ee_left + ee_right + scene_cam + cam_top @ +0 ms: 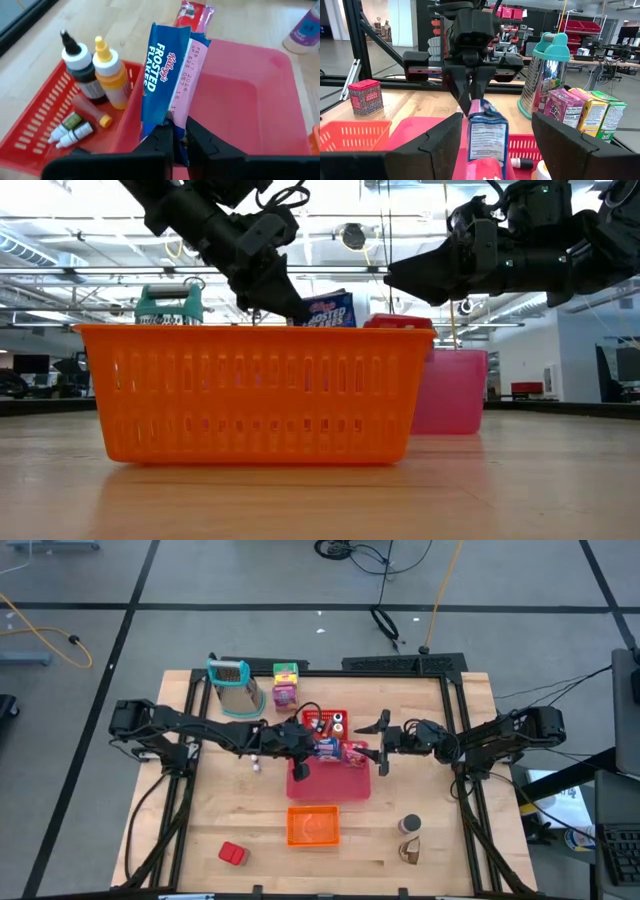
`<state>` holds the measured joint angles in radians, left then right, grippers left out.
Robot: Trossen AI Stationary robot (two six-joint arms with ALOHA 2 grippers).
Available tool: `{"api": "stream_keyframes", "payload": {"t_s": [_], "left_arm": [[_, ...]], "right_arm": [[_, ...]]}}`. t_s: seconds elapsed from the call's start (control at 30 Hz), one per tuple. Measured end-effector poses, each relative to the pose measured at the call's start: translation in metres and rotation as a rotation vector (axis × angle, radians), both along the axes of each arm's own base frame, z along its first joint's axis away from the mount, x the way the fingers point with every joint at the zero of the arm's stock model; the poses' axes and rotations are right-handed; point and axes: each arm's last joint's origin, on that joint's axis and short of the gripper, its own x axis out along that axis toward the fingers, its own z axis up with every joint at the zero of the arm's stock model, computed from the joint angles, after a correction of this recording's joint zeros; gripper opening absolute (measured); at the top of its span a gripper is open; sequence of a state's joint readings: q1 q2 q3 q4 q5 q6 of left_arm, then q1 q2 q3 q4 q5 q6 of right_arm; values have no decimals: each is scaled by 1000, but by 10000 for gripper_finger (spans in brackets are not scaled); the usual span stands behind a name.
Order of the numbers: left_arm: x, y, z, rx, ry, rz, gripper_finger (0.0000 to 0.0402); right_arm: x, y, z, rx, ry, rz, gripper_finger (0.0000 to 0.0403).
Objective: Pick & Place Kitchen Items
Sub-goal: Put the blue cereal box into the pink bin
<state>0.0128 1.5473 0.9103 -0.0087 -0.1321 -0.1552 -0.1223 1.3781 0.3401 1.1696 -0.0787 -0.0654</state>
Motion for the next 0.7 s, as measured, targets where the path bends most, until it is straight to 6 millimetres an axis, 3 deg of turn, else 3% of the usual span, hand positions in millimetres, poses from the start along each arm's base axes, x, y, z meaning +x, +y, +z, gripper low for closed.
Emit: {"api": "stream_keyframes", "payload": {"t_s": [0.4, 0.7], "left_arm": [[1, 0, 1, 8, -20, 5, 111], [2, 0, 1, 8, -27, 5, 120]], "right_arm": [[0, 0, 0, 0, 0, -1, 233], [0, 0, 0, 0, 0, -1, 233]]}}
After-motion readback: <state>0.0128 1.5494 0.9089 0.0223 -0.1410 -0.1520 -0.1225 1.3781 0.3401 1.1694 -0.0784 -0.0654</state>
